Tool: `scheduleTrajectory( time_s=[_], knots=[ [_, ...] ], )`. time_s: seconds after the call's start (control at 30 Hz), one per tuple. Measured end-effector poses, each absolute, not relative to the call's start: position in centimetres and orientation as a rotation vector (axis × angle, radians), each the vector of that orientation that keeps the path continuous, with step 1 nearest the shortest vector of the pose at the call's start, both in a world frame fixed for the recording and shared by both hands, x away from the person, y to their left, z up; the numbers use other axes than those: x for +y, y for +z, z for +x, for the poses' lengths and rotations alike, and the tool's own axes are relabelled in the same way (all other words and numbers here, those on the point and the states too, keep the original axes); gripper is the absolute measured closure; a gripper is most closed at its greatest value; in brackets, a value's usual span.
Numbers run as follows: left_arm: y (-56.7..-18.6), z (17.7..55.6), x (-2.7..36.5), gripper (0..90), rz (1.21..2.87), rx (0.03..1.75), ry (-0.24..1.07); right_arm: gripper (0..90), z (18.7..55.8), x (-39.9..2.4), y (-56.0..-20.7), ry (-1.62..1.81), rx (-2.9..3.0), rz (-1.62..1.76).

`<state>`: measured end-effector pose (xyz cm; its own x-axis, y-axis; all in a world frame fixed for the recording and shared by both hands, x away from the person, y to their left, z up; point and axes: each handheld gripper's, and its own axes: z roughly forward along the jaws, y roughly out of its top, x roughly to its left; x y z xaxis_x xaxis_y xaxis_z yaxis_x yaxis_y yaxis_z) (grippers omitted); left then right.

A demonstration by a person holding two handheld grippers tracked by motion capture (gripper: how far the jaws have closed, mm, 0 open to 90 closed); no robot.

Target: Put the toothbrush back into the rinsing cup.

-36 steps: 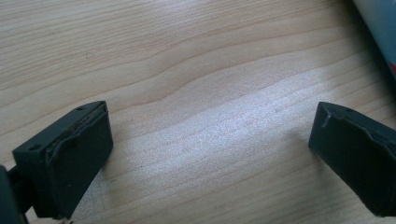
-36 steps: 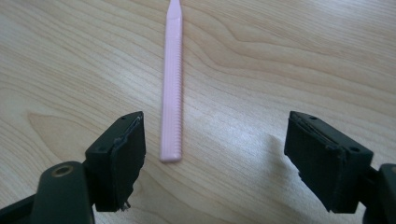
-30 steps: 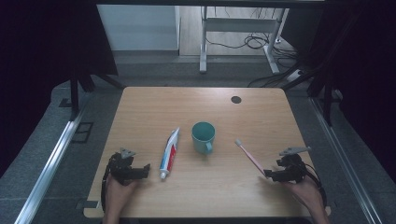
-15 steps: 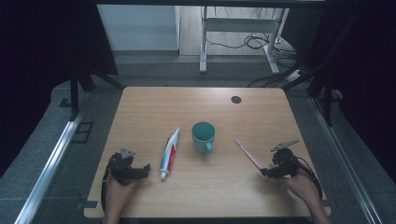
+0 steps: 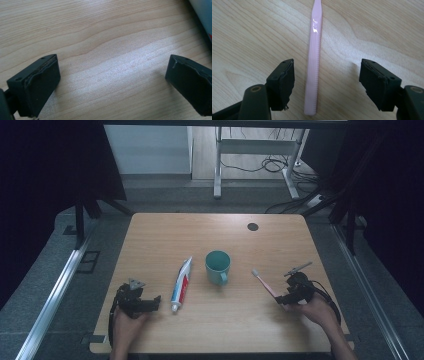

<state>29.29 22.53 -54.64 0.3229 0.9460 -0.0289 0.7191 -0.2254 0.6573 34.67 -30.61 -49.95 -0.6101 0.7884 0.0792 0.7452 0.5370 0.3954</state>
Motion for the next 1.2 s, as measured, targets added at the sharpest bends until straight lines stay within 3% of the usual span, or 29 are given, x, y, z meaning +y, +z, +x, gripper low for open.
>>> scheduleTrajectory(
  time_s=[0.9, 1.2],
  knots=[
    [-54.6, 29.3, 22.5, 0.0, 2.02, 1.461, 0.515, 50.2, 38.2, -26.4, -49.1, 0.297, 2.825, 1.255],
    [-54.6, 29.3, 22.5, 0.0, 2.02, 1.461, 0.515, 61.8, 39.5, -24.9, -49.3, 0.203, 2.85, 1.253]
  ],
)
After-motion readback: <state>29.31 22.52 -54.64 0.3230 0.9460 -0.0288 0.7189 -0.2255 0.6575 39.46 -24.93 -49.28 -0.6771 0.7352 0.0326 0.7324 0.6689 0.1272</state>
